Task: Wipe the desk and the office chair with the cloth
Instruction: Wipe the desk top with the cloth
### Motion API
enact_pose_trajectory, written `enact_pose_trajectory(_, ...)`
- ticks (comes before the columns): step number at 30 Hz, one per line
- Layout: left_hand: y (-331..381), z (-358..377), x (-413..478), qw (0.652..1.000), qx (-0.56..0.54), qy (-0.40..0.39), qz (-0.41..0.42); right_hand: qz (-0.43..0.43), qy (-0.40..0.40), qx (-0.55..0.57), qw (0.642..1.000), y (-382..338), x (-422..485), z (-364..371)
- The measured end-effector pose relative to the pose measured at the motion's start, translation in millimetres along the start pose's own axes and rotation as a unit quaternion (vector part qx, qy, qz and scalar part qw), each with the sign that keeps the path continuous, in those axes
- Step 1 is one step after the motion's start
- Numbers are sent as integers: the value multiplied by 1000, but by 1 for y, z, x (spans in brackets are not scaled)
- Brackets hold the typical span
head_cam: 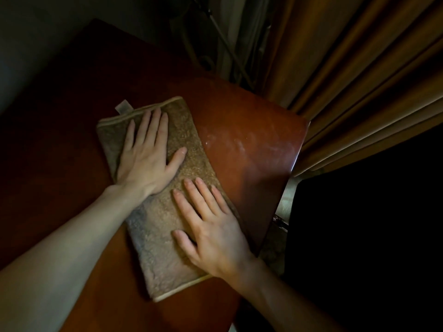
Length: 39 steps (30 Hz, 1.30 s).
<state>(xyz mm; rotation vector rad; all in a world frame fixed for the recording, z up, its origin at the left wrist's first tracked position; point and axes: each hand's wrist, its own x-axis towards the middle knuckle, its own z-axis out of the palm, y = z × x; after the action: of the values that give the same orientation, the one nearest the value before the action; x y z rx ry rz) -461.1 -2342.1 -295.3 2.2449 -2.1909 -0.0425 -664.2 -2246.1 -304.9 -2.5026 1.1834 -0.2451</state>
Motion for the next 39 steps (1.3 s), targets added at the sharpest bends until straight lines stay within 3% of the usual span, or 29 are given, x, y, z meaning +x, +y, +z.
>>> enact_pose_trajectory(10,26,9,-12,999,-7,17,-34,-42,-9,-9,999,30,-19,-12)
enact_pose_trajectory(17,51,9,-16,993,-26,16,-115,-107,-22,-14,994,83,-14,-29)
enact_pose_trajectory(25,83,11,-18,970,-72,37,-229,-243,-80,-14,967,159,26,-62)
enact_pose_trajectory(29,80,9,-22,975,-86,20,-206,-265,-126,-63,954,168,41,-77)
enact_pose_trajectory(32,51,3,-21,996,-28,20,-78,-210,-133,-76,966,149,35,-82)
enact_pose_trajectory(34,24,-3,-8,997,12,31,65,-126,-67,-70,987,119,21,-73)
enact_pose_trajectory(36,3,-8,11,981,48,14,187,34,29,-34,998,78,11,-56)
enact_pose_trajectory(38,-5,-8,26,967,63,-20,245,230,80,31,969,48,12,-39)
enact_pose_trajectory(39,-5,-6,29,966,58,-31,249,287,82,29,954,42,14,-33)
